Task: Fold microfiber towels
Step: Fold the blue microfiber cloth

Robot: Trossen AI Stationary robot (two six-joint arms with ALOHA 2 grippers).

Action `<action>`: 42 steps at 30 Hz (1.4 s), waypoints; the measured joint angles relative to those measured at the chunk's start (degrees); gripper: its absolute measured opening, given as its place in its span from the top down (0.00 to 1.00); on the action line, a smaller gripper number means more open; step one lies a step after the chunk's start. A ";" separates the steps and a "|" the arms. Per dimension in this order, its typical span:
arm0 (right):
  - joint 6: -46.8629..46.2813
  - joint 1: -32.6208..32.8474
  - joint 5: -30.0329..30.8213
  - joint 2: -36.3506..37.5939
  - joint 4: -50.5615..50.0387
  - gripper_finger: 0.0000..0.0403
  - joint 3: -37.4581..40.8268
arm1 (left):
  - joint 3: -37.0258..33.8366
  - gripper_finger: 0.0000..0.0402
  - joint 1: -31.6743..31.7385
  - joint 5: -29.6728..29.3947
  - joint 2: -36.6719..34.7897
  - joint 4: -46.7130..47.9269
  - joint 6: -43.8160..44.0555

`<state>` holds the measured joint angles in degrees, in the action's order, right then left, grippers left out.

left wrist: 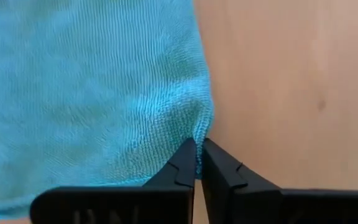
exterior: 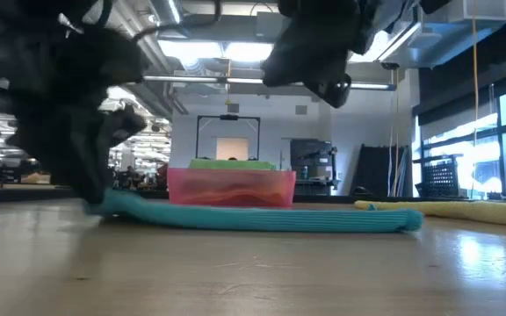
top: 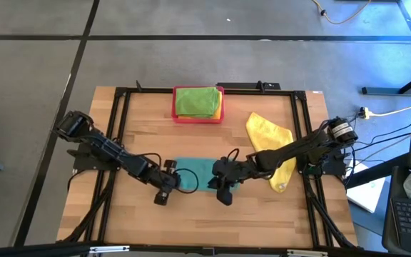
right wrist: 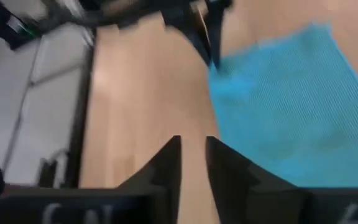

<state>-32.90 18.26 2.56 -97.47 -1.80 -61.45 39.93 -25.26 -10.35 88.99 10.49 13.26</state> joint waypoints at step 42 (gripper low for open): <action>10.73 0.75 17.70 -21.43 -0.32 0.56 -21.66 | 21.78 1.00 6.03 10.93 -1.76 26.53 10.22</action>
<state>-22.17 19.01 20.26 -118.90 -2.12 -83.11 61.71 -19.23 0.58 87.23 37.02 23.48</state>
